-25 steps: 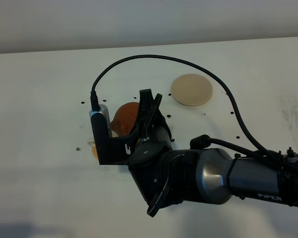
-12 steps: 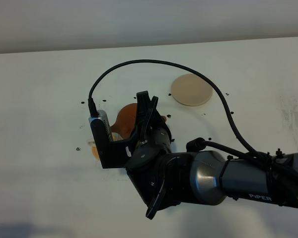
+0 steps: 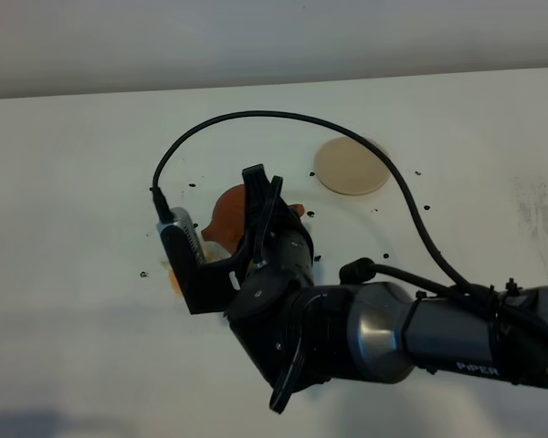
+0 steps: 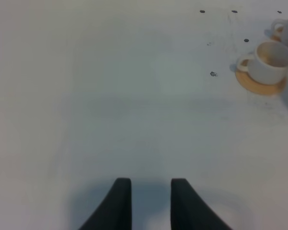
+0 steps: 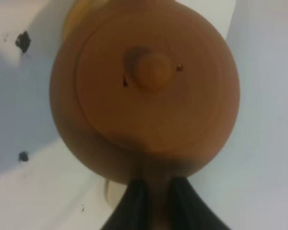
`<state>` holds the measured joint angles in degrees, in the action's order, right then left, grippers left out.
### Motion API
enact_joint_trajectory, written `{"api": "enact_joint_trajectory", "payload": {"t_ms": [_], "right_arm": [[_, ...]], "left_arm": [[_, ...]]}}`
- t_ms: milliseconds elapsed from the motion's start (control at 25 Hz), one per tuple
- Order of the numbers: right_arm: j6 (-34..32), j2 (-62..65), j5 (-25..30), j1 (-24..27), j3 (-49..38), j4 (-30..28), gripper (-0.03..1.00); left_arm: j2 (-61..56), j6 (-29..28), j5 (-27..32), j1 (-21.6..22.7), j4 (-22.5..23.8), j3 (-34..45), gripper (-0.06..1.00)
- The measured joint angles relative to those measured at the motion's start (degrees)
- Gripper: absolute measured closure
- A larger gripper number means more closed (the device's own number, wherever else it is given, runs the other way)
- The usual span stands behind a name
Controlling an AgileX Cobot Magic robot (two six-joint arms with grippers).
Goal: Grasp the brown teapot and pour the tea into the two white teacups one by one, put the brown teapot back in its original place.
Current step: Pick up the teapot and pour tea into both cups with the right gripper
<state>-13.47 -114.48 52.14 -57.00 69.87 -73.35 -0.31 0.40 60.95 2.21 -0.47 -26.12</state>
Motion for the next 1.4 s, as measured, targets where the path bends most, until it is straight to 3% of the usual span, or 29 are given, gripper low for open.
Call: {"api": "enact_joint_trajectory", "payload": {"t_ms": [840,1400], "right_arm": [[0.54,0.0,-0.3,-0.42,0.0,-5.87,0.87],[4.37,0.0,-1.0,-0.88,0.0,-7.21,0.87]], "left_arm": [[0.0,0.0,0.0,0.0,0.0,0.0,0.72],[0.0,0.0,0.0,0.0,0.0,0.0,0.72]]}}
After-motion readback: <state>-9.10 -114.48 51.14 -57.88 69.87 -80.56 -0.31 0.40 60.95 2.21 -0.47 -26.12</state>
